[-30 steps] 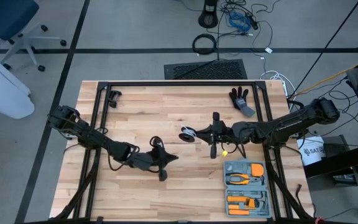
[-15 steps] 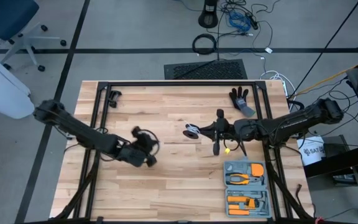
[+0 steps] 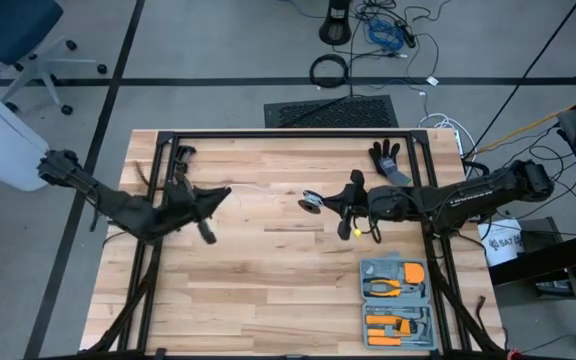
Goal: Coil cords
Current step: Uncoil the white cable wire from the spool
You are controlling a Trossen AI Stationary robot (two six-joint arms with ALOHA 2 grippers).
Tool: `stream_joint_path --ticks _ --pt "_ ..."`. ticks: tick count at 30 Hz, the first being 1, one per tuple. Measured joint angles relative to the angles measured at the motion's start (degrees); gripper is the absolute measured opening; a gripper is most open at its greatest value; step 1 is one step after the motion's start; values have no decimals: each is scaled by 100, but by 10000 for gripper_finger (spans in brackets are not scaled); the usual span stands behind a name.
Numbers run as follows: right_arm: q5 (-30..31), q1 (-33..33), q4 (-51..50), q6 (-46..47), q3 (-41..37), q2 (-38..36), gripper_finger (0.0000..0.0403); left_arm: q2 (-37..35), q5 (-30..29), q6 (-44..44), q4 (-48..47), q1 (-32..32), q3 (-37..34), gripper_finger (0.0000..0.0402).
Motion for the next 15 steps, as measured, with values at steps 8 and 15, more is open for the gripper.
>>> stream_joint_path --ticks 8,15 --pt "613 -22 374 -76 0 23 0 910 1649 734 2163 84 5 1" --pt "656 -74 1000 -447 0 23 0 2392 2821 569 3491 338 31 1"
